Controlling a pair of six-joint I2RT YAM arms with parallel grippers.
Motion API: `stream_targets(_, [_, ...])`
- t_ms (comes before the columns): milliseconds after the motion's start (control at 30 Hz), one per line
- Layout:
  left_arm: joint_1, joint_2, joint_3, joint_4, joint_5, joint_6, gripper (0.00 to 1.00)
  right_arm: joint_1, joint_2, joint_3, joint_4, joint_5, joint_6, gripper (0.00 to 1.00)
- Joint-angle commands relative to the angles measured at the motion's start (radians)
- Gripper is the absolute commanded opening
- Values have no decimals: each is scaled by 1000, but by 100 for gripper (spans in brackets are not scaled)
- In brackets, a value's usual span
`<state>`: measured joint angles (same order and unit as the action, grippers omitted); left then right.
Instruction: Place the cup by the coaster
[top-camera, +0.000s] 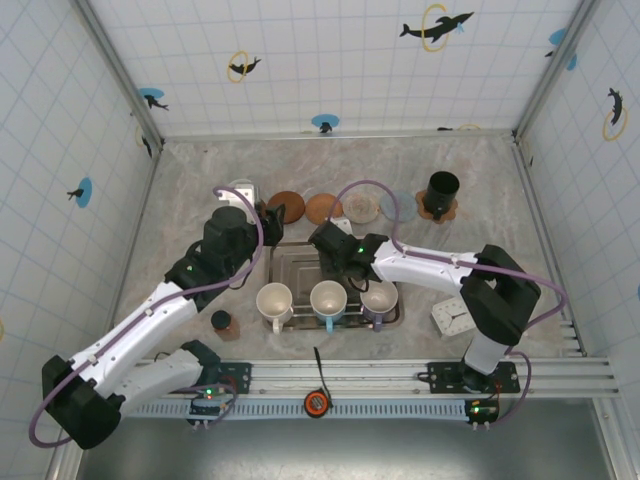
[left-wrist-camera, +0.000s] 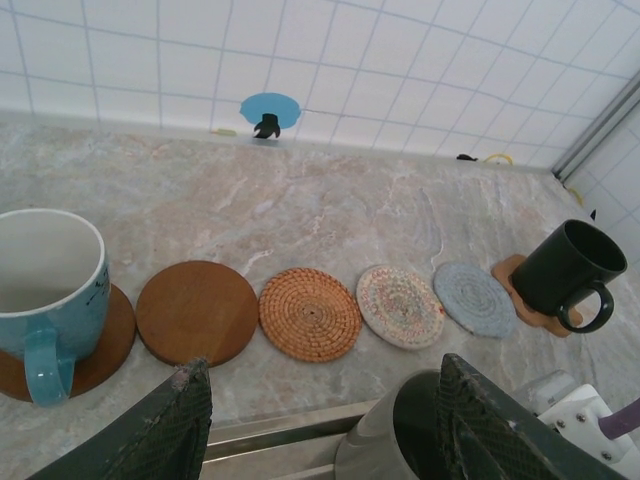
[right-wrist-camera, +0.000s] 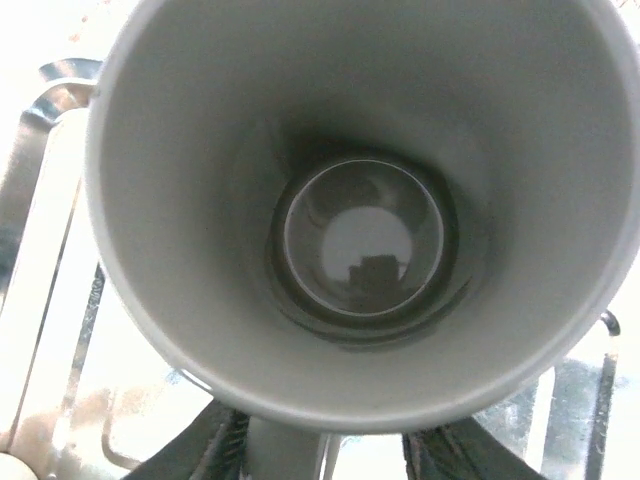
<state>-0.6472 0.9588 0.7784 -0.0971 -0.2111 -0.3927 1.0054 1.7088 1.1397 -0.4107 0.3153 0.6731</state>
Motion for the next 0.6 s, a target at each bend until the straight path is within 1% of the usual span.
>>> stream_targets(0, [-3, 3, 4, 2, -10, 12, 60, -11, 15, 31, 4, 19, 0, 34])
stream_targets(167, [-4, 6, 5, 4, -10, 12, 60, -13, 15, 32, 3, 22, -3, 27])
stream_targets(567, [-3, 9, 5, 2, -11, 11, 60, -13, 14, 40, -9, 34, -14, 3])
